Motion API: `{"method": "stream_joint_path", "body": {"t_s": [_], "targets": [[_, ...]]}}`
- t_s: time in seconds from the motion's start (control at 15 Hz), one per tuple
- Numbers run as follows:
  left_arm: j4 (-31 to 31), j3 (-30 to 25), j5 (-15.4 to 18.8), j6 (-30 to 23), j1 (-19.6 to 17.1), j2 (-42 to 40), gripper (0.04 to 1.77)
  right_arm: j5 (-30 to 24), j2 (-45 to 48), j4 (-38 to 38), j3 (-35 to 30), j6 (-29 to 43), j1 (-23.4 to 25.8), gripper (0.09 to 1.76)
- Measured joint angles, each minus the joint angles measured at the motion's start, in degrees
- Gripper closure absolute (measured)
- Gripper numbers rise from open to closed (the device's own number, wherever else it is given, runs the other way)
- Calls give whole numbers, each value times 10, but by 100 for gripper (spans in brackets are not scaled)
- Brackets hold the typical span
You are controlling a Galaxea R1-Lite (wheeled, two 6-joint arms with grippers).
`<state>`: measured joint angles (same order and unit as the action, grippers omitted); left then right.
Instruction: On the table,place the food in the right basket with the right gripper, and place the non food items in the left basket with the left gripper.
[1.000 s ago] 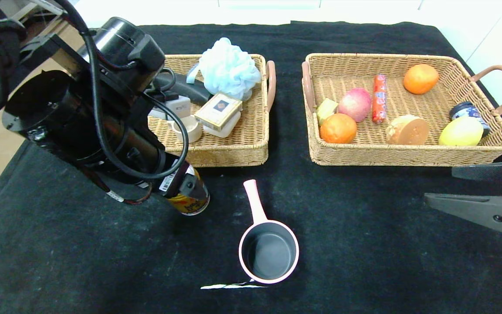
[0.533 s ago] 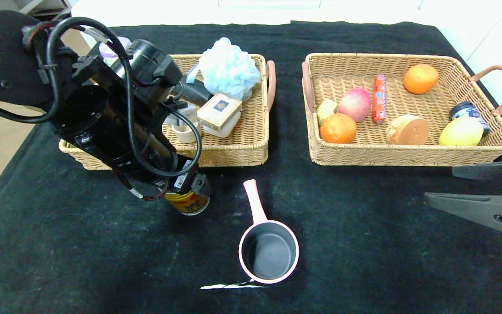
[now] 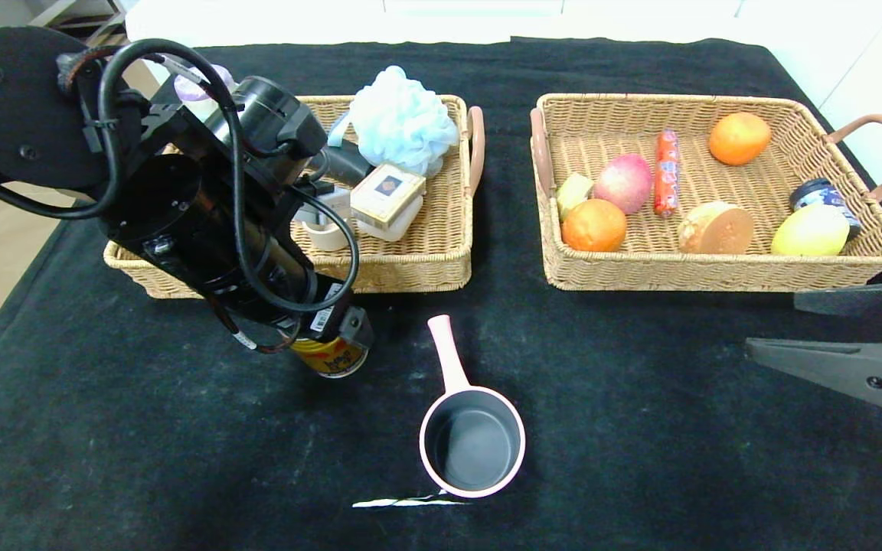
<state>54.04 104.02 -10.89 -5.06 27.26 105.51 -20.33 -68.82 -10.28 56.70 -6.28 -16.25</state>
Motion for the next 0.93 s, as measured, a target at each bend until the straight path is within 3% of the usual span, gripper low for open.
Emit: {"method": "stream_joint_path", "body": {"t_s": [0.2,0.4,0.93], "targets": [[0,0,1,0,0,1,17,0,-1,0,0,0,0,14],[0,0,1,-1,0,3,61,0,-2,0,0,0,0,14],[0,-1,3,-1,1,3,64,0,-4,0,0,0,0,14]]}}
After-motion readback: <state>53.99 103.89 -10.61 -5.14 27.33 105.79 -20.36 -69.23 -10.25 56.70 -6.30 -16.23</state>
